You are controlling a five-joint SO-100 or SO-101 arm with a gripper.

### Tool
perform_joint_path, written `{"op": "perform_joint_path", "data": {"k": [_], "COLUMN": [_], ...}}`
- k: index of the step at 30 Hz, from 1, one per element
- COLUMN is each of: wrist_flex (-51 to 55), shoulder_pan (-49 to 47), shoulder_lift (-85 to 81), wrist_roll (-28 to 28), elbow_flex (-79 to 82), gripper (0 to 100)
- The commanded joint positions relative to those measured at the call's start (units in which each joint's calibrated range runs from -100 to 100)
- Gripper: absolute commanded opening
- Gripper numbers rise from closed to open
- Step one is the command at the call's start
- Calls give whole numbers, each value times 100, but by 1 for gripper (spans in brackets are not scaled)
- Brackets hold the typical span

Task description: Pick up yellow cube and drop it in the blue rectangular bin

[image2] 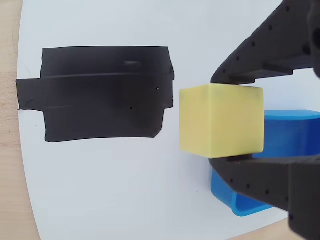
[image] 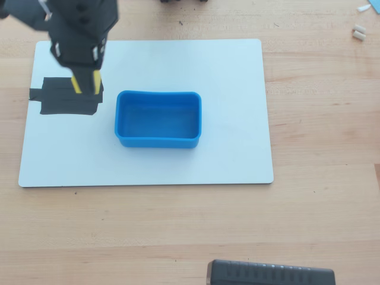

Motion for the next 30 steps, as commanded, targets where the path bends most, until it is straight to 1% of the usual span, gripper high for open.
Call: {"op": "perform_joint_path", "data": {"k": [1, 7, 13, 18, 23, 25, 26, 30], "wrist_flex": [290, 323, -503, -1304, -1849, -1898, -1898, -1882], "shoulder_pan": [-421, -1185, -1777, -1965, -1999, -1991, -1991, -1922], "shoulder_lift": [-1051, -1451, -1934, -1980, -1952, -1924, -1924, -1915], "wrist_roll": [-151, -493, -664, -762, -767, -767, -767, -781], "elbow_flex": [61, 416, 1489, 2098, 2443, 2452, 2452, 2479], "gripper": [14, 14, 14, 14, 14, 14, 14, 23]}}
